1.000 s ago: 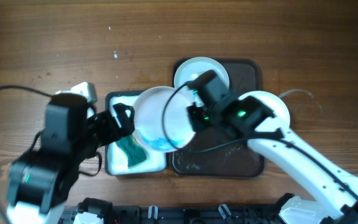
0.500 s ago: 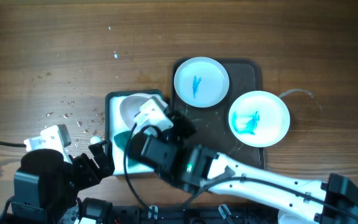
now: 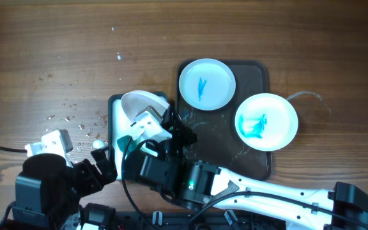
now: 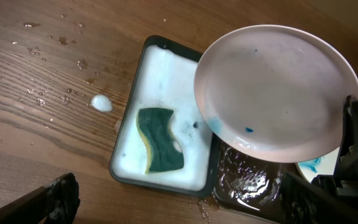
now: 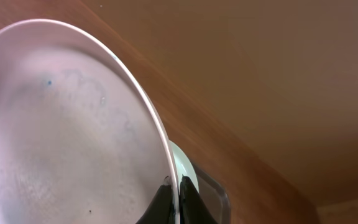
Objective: Clean dirty plates on tray and stack at the side
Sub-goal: 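Scrub the tilted plate with the sponge held by the left gripper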
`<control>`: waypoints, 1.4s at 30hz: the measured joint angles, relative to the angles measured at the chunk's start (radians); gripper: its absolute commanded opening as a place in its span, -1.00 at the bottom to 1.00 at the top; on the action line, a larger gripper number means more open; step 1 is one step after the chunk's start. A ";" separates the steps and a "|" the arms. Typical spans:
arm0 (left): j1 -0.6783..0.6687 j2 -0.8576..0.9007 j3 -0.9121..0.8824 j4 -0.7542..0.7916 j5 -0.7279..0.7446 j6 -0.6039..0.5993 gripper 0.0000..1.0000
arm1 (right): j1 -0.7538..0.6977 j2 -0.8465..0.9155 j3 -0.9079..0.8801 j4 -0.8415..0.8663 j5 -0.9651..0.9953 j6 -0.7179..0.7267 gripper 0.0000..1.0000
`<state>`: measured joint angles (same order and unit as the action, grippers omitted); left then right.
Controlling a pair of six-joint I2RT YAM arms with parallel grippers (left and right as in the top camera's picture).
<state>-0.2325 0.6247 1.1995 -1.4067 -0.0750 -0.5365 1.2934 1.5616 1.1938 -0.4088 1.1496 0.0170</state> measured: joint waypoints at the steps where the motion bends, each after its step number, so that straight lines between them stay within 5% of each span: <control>1: 0.000 0.000 0.000 0.000 0.000 0.000 1.00 | 0.000 0.000 0.000 0.000 -0.001 0.001 -0.91; 6: 0.000 0.000 0.000 0.000 0.002 0.000 0.92 | -0.080 0.000 0.002 -0.091 -0.233 0.133 -0.91; 13: 0.000 0.001 -0.105 0.015 0.025 -0.046 0.79 | -0.533 0.000 0.002 -0.235 -0.893 0.530 -0.92; 18: 0.000 0.041 -0.262 0.169 0.096 -0.074 0.68 | -0.630 0.000 0.002 -0.246 -1.084 0.628 -0.91; 29: 0.000 0.552 -0.438 0.478 0.164 -0.150 0.16 | -0.623 0.000 0.002 -0.331 -1.051 0.721 -0.92; 31: 0.000 0.658 -0.439 0.510 0.168 -0.154 -0.15 | -0.623 0.000 0.002 -0.344 -1.036 0.724 -0.91; 34: 0.000 0.838 -0.439 0.579 0.172 -0.154 -0.92 | -0.623 0.000 0.002 -0.372 -1.007 0.724 -0.91; 42: 0.006 0.910 -0.432 0.592 0.179 -0.129 -0.92 | -0.623 0.000 0.002 -0.397 -0.966 0.727 -0.91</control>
<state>-0.2260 1.5349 0.7677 -0.8150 0.1036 -0.6655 0.6704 1.5616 1.1954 -0.8055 0.1841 0.7441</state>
